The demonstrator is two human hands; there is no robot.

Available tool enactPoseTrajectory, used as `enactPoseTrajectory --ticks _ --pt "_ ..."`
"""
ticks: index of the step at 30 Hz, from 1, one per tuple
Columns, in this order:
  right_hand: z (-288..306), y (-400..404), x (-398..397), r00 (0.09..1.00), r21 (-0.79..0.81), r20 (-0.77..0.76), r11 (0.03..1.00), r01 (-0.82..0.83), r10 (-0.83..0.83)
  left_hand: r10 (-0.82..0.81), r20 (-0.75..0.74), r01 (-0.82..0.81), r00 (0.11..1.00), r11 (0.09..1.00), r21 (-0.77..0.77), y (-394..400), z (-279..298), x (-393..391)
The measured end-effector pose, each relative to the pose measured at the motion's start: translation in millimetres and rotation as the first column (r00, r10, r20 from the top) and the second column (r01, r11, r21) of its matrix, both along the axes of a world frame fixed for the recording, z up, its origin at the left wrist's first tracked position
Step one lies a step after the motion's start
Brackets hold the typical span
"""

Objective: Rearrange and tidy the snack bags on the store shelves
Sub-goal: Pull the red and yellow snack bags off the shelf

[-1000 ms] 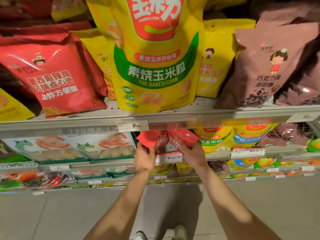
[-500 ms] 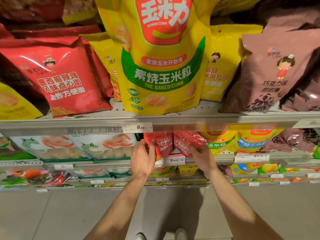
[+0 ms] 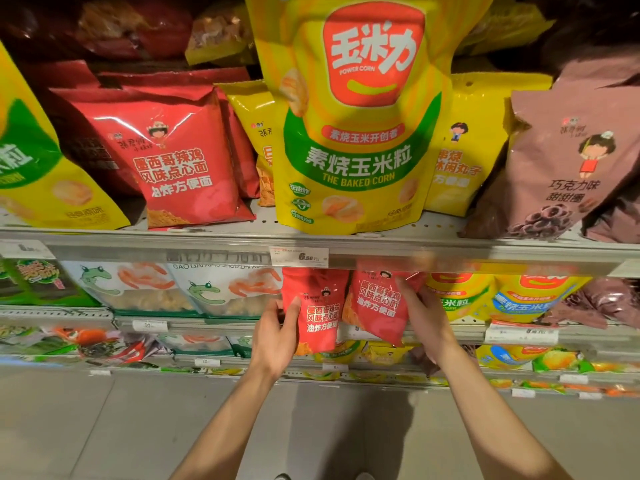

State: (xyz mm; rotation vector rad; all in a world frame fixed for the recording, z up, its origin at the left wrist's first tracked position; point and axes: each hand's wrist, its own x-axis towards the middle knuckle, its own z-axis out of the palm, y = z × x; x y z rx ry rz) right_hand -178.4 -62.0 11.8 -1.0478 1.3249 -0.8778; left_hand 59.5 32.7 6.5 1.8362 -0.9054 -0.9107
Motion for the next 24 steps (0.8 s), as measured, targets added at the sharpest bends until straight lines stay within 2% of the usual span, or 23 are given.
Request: enactPoseTrajectory --ticks 5,8,15,17,20,24 --pt "-5 5 -11 0.994 0.089 0.037 0.991 0.1 -0.104 0.004 -0.082 -0.003 0.997 1.0 0.006 -2 2 -7" --pt "-8 11 -14 0.996 0.171 0.059 0.984 0.052 -0.063 0.01 -0.173 -0.003 0.985 0.999 0.042 -6 -1 -13" --pt "-5 31 1 0.966 0.346 0.256 0.937 -0.053 -0.04 -0.017 -0.276 0.045 0.961 0.995 0.095 -9 2 -43" --pt "-4 36 2 0.955 0.36 0.297 0.929 -0.084 -0.029 -0.049 -0.327 0.08 0.944 0.993 0.084 -10 2 -51" --pt "-8 41 4 0.957 0.361 0.282 0.931 -0.045 -0.063 -0.144 -0.434 0.183 0.89 0.982 0.05 -8 3 -61" --pt "-9 44 5 0.957 0.356 0.271 0.934 0.003 -0.107 -0.113 -0.523 0.164 0.845 0.985 0.052 1 12 -76"
